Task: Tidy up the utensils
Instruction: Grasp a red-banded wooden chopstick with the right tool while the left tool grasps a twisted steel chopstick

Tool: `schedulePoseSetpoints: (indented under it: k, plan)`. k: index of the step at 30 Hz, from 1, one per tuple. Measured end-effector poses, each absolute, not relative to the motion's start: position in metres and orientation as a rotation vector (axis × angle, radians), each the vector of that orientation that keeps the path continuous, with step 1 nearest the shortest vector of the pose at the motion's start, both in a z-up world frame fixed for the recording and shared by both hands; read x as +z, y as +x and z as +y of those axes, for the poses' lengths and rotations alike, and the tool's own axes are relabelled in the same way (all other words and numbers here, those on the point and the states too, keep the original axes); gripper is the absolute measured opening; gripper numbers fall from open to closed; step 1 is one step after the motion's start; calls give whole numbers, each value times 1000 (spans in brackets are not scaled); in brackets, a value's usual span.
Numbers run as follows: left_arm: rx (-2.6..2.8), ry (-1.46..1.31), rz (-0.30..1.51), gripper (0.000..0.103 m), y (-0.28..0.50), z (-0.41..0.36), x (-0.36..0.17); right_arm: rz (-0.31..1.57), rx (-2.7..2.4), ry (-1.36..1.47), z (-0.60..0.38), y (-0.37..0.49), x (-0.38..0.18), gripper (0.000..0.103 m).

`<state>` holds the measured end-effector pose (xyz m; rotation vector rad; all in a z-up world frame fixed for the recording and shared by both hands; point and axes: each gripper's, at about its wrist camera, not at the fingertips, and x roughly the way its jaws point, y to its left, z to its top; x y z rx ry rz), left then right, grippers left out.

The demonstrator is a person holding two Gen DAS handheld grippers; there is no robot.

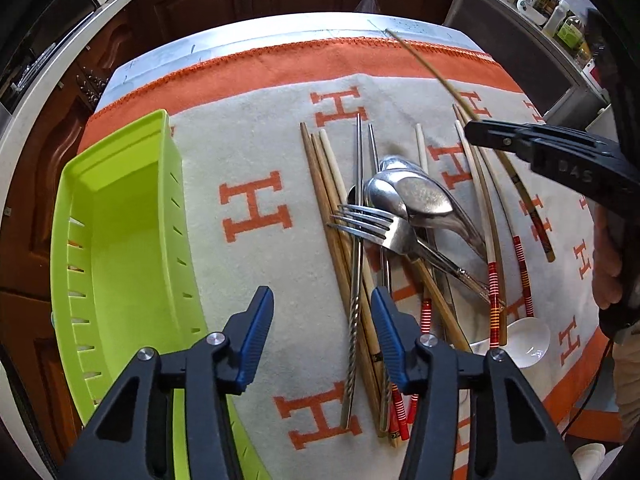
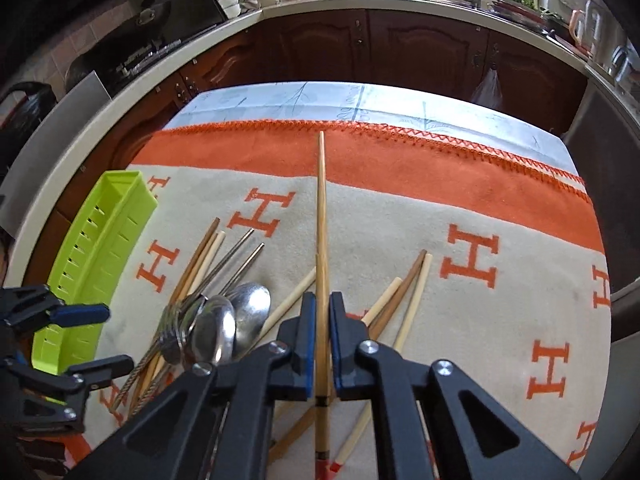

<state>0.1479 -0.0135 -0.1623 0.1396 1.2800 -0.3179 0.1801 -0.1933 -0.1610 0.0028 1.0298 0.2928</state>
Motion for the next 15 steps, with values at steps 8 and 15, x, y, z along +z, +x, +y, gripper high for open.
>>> schedulePoseSetpoints:
  k: [8, 15]
  plan:
    - [-335, 116, 1299, 34, 147, -13, -178, 961, 323, 141, -210, 142, -135, 6]
    - [-310, 79, 1296, 16, 158, -2, -180, 957, 321, 185, -214, 128, -133, 6]
